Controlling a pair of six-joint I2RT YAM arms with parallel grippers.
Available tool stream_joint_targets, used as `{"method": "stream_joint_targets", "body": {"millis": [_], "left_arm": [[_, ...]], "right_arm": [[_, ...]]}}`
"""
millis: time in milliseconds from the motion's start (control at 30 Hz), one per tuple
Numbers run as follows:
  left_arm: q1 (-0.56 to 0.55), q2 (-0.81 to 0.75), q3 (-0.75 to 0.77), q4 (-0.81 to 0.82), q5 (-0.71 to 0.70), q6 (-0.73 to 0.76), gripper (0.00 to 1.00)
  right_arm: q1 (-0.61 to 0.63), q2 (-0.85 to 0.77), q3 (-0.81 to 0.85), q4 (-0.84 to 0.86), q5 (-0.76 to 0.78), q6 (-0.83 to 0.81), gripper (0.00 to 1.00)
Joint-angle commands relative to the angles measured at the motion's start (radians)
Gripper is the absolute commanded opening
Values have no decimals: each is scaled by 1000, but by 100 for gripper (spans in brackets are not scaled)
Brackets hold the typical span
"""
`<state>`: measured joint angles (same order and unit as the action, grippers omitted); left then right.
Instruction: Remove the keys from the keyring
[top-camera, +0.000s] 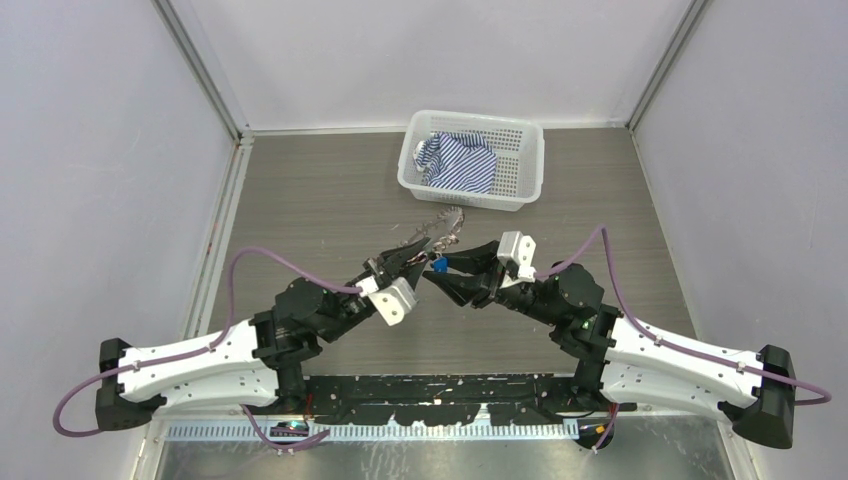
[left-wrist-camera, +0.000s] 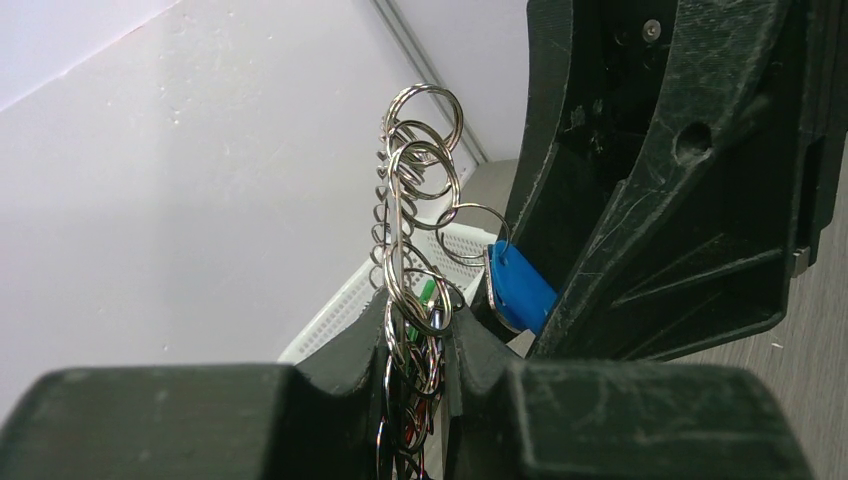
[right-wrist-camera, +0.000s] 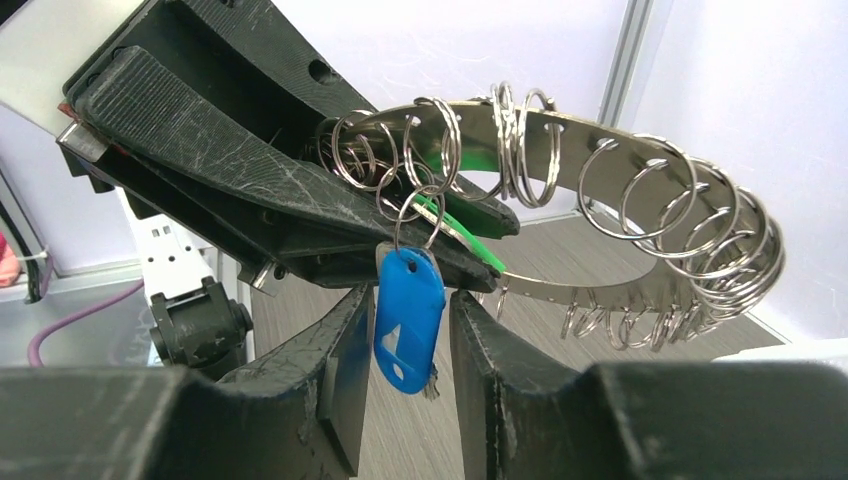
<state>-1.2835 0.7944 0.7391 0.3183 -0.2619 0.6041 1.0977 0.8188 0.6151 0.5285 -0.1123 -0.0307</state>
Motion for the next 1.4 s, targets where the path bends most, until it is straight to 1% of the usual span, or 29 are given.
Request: {"method": "stream_joint_targets", "body": {"millis": [0,300,533,933,1033,1200,1367], "left_arm": [[-5,-21,61,22,55,-33,1],[-5,-28,75,-4,72,-50,1],[-5,-31,75,-19,82,-59,1],[-5,-30,82,-69,103,-56,1],[-5,-20,98,-119,97,-23,0],[-5,-13,113,-142,68,86,0],[-5,-7,119,-158,70,177,0]], "right_arm": [[5,-14,26,57,-10,8,39],[5,-17,17,126,-29,29,40],[4,-16,20,162,-42,87,40],[4,-23,39,183,-87,135,42],[5,-21,49,180,-107,143,42],[5,-22,55,145,-130,151,42],[5,-29,60,84,-159,158,42]]}}
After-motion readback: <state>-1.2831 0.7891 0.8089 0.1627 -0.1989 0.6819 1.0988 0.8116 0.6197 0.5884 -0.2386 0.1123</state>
